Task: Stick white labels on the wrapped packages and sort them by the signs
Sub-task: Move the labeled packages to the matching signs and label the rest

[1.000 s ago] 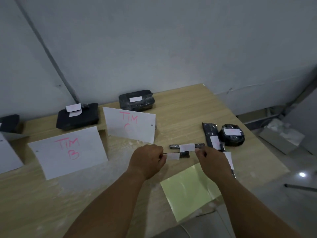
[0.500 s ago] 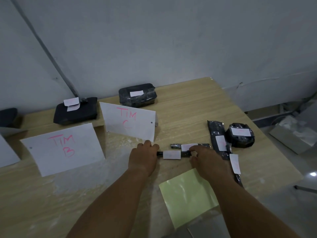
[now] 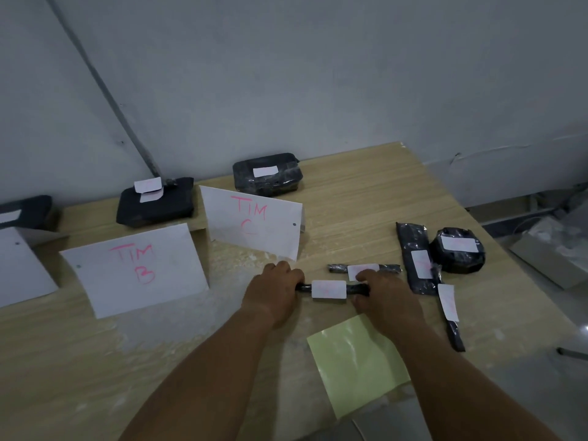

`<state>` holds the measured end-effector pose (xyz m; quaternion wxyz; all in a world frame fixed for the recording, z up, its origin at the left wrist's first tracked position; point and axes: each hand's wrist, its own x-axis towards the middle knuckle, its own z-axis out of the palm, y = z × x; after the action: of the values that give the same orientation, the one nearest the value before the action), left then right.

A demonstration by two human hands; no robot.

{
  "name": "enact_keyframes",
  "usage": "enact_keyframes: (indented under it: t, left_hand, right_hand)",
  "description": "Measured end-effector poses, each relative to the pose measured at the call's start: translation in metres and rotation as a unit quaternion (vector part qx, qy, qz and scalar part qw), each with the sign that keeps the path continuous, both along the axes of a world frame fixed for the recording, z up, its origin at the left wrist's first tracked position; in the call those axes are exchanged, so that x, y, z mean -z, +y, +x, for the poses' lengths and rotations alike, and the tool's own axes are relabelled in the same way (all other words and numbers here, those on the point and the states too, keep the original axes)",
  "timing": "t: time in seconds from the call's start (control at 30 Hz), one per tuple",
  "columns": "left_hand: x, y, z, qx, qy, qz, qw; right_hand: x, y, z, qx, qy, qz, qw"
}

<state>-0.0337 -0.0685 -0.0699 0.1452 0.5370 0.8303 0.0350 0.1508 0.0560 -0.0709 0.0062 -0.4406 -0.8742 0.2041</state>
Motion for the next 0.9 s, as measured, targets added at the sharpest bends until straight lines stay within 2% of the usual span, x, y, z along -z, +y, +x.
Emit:
enact_keyframes:
  t: [0.1,0.2,0.27,0.4,0.53,0.73,0.9]
  left_hand:
    - [-0.028,-0.018,-0.022,-0.011,-0.080,-0.021,0.996]
    - [-0.068,-0.043,-0.052,-0.042,-0.172,-0.092,0.980]
    - [-0.096,-0.060,-0.073,-0.064,-0.187,-0.122,0.973]
    - [-0.143,-0.104,-0.117,-0.127,-0.159,-0.108,0.973]
    - [-0.171,-0.167,-0.159,-0.198,-0.138,-0.057,0.969]
    - [-0.175,-0.261,-0.227,-0.284,-0.079,0.045,0.955]
    - [-0.166,-0.318,-0.312,-0.325,-0.029,0.110,0.939]
  right_hand:
    - [-0.020,-0.007,-0.006,-0.078,0.023,-0.004,0.997]
    - [-0.051,-0.021,-0.029,-0.148,0.074,-0.035,0.986]
    - [-0.070,-0.035,-0.055,-0.178,0.105,-0.026,0.978]
    - [-0.100,-0.067,-0.118,-0.233,0.148,0.011,0.961]
    - [-0.118,-0.102,-0.188,-0.294,0.159,0.035,0.942]
    - [-0.130,-0.160,-0.299,-0.368,0.163,0.058,0.914]
    - [-0.126,-0.212,-0.399,-0.372,0.160,0.066,0.912]
